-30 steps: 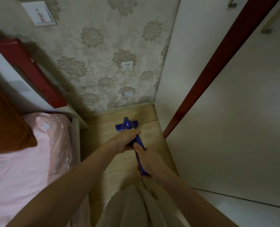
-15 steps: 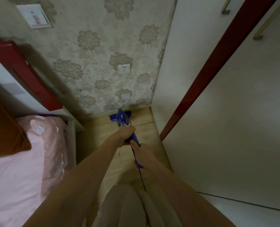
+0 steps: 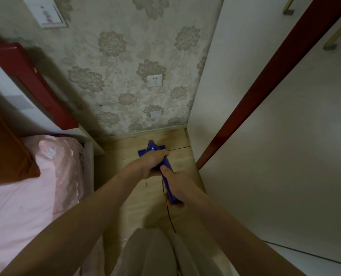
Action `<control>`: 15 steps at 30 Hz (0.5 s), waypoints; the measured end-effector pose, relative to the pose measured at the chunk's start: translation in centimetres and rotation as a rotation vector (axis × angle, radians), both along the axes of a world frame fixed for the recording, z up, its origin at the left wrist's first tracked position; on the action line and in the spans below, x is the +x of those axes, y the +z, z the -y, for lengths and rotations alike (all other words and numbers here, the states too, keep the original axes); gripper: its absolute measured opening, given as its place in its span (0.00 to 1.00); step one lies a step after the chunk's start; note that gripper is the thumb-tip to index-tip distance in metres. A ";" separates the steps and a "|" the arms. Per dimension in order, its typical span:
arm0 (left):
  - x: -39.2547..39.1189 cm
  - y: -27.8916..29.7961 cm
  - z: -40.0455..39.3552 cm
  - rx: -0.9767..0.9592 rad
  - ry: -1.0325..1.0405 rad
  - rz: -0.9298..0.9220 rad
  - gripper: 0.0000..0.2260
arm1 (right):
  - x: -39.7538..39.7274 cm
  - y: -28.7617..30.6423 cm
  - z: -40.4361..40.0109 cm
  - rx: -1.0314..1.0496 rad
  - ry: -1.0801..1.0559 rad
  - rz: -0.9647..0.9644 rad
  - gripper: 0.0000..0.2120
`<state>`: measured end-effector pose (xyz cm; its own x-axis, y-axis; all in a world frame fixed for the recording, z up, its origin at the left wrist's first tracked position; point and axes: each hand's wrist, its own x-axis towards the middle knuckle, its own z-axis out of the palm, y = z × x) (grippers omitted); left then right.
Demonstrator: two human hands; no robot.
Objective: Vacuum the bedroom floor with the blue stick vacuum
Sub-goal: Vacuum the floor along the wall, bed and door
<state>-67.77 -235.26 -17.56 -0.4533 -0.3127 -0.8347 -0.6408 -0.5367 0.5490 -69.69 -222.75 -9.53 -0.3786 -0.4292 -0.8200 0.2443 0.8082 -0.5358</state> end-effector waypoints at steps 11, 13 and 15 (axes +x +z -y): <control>0.0 -1.2 -0.8 -0.038 0.013 0.023 0.07 | 0.2 -1.5 -0.4 0.063 0.101 -0.061 0.23; 0.1 -0.8 -0.3 -0.005 0.020 0.014 0.07 | -0.2 -0.9 -0.2 0.061 0.090 -0.051 0.22; -0.1 -0.4 0.3 0.008 0.012 0.005 0.07 | -0.5 -0.5 0.2 0.038 0.082 -0.040 0.21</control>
<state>-67.83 -235.54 -17.95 -0.4458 -0.3110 -0.8394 -0.6371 -0.5485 0.5416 -70.17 -222.95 -10.07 -0.3765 -0.4290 -0.8211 0.1556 0.8444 -0.5126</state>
